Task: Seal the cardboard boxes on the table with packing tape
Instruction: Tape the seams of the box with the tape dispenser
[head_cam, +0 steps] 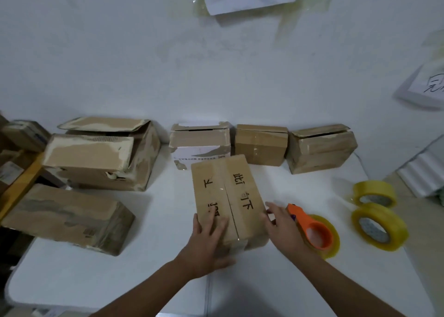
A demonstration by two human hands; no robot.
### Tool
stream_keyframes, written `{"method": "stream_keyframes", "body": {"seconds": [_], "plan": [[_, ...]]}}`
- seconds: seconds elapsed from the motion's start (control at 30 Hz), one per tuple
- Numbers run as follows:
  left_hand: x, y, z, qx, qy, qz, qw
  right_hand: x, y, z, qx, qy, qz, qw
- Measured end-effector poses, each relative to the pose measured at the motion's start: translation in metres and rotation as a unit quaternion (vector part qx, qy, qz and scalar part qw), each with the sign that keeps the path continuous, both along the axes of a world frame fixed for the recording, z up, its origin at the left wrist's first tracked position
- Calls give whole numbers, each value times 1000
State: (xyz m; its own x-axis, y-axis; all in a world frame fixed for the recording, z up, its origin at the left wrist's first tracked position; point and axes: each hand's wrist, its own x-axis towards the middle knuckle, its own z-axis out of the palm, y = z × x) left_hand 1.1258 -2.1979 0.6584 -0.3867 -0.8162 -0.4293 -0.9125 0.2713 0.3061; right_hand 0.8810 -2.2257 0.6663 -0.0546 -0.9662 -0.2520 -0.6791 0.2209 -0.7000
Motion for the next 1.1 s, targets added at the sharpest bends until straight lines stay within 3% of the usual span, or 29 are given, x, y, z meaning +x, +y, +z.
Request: {"method": "stream_keyframes", "body": {"seconds": [0.2,0.33,0.43,0.73,0.83,0.97,1.1], "plan": [[-11,-29,-4,-39,23,-29,999,-17,16,1,-1,-50,-25,998],[-27,-40,0,-118,-42,-78,989,-29,14,6,13,-79,-24,997],[-36,-45,-4,-175,-26,-147,973,-45,18,-6,9,-25,-64,998],[-39,-48,-20,-189,-39,-151,969,-95,19,-61,93,158,-62,981],[-44,-47,-17,-181,-45,-148,971,-99,15,-68,115,161,-41,979],[-43,-46,-22,-196,-42,-146,969,-101,13,-84,94,91,13,991],[-40,-47,-24,-199,-51,-145,968,-105,7,-103,88,101,8,991]]}}
